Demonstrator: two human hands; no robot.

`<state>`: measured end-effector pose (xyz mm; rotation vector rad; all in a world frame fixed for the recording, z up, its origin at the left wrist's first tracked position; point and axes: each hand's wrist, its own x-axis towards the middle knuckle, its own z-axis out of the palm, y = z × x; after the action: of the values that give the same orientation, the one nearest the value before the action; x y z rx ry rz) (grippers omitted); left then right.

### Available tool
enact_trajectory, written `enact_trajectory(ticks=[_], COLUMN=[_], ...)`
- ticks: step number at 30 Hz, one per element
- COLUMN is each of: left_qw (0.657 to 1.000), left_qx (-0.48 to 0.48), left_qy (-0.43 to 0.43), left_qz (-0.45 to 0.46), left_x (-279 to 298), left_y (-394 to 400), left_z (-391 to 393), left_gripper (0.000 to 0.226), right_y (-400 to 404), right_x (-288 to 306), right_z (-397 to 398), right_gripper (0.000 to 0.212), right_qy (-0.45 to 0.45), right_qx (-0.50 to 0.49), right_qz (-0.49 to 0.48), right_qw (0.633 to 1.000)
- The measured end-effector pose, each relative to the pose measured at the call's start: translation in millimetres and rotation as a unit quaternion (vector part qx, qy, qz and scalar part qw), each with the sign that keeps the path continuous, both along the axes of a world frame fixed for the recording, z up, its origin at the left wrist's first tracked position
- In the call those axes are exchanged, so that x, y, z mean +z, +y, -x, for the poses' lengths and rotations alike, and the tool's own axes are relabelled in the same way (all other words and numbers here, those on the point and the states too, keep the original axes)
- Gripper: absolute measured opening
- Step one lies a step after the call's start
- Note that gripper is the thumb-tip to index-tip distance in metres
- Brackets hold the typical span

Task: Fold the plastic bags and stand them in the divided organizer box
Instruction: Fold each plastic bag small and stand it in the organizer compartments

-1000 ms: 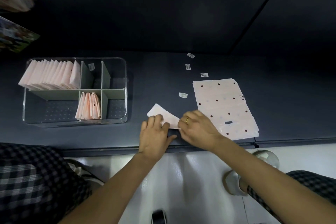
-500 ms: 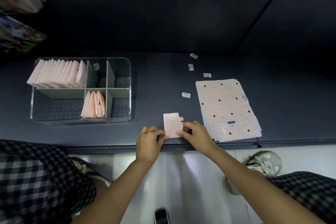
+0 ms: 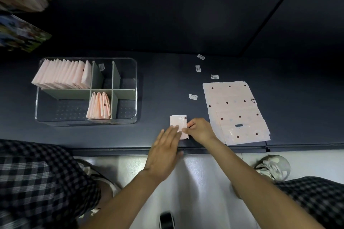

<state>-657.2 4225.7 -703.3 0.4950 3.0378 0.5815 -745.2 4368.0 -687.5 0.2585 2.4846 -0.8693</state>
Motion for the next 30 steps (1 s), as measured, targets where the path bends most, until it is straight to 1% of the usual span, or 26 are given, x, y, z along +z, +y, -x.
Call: enact_trajectory(ticks=[2, 3, 5, 7, 8, 10, 11, 12, 13, 15, 16, 17, 20, 21, 23, 25, 27, 29, 30], left_qw=[0.995, 0.991, 0.984, 0.981, 0.979, 0.976, 0.975, 0.975, 0.976, 0.977, 0.978, 0.978, 0.980, 0.980, 0.980, 0.979, 0.980, 0.985, 0.989], left_qx=[-0.047, -0.063, -0.084, -0.096, -0.102, -0.112, -0.113, -0.111, -0.109, -0.106, -0.104, -0.102, -0.096, -0.096, -0.099, -0.101, -0.104, -0.104, -0.097], left_qy=[-0.019, -0.037, -0.081, -0.080, -0.083, -0.082, -0.082, -0.083, -0.085, -0.089, -0.091, -0.090, -0.091, -0.093, -0.097, -0.100, -0.102, -0.103, -0.105], left_qz=[0.089, 0.110, 0.132, 0.149, 0.156, 0.168, 0.172, 0.174, 0.170, 0.162, 0.159, 0.155, 0.148, 0.146, 0.145, 0.144, 0.137, 0.093, 0.048], left_x=[-6.3, -10.8, -15.1, -15.4, -15.2, -14.7, -14.9, -15.2, -15.6, -16.6, -17.0, -17.3, -18.3, -18.7, -19.9, -21.8, -24.0, -24.2, -22.9], left_y=[-1.4, -3.6, -8.6, -11.5, -12.4, -11.4, -10.0, -8.9, -8.5, -9.0, -9.3, -9.3, -8.7, -8.9, -9.4, -9.7, -10.2, -11.7, -12.8], left_z=[-3.2, -2.6, -0.1, 2.0, 2.4, 2.7, 2.3, 2.2, 2.1, 1.7, 1.4, 1.1, -0.7, -1.1, -1.1, -0.6, -0.8, -1.0, -0.9], left_gripper=[0.074, 0.078, 0.079, 0.081, 0.082, 0.084, 0.084, 0.084, 0.084, 0.085, 0.085, 0.086, 0.088, 0.088, 0.088, 0.089, 0.087, 0.081, 0.074], right_y=[0.0, -0.1, -0.6, -1.6, -2.3, -4.0, -5.5, -6.9, -9.7, -17.2, -20.1, -22.7, -26.2, -26.6, -25.5, -20.4, -13.8, -9.3, -8.5], right_x=[-0.5, -0.8, -1.8, -0.5, 0.5, 3.3, 4.8, 6.2, 8.2, 10.2, 9.9, 9.1, 7.3, 6.5, 6.8, 6.2, 4.5, 2.6, 2.7], right_z=[0.8, 1.2, 1.0, -0.6, -1.7, -4.9, -6.0, -6.4, -6.5, -6.9, -5.6, -3.2, 8.8, 13.7, 22.5, 30.1, 34.7, 35.4, 34.1], right_gripper=[0.018, 0.018, 0.017, 0.017, 0.017, 0.014, 0.010, 0.005, 0.004, 0.013, 0.015, 0.018, 0.024, 0.024, 0.024, 0.024, 0.021, 0.016, 0.014], right_qy=[0.001, 0.001, -0.003, 0.001, 0.020, 0.104, 0.141, 0.150, 0.127, 0.040, 0.010, -0.001, 0.008, 0.017, 0.061, 0.113, 0.127, 0.116, 0.112], right_qx=[-0.005, -0.006, -0.001, 0.001, -0.006, -0.033, -0.049, -0.061, -0.066, -0.051, -0.033, -0.019, -0.024, -0.023, 0.004, 0.073, 0.147, 0.181, 0.181], right_qz=[-0.001, -0.002, -0.006, -0.012, -0.016, -0.013, 0.012, 0.060, 0.123, 0.238, 0.257, 0.257, 0.258, 0.251, 0.200, 0.119, 0.027, -0.049, -0.070], right_qw=[1.000, 1.000, 1.000, 1.000, 1.000, 0.994, 0.989, 0.985, 0.982, 0.969, 0.966, 0.966, 0.966, 0.968, 0.978, 0.984, 0.981, 0.975, 0.975])
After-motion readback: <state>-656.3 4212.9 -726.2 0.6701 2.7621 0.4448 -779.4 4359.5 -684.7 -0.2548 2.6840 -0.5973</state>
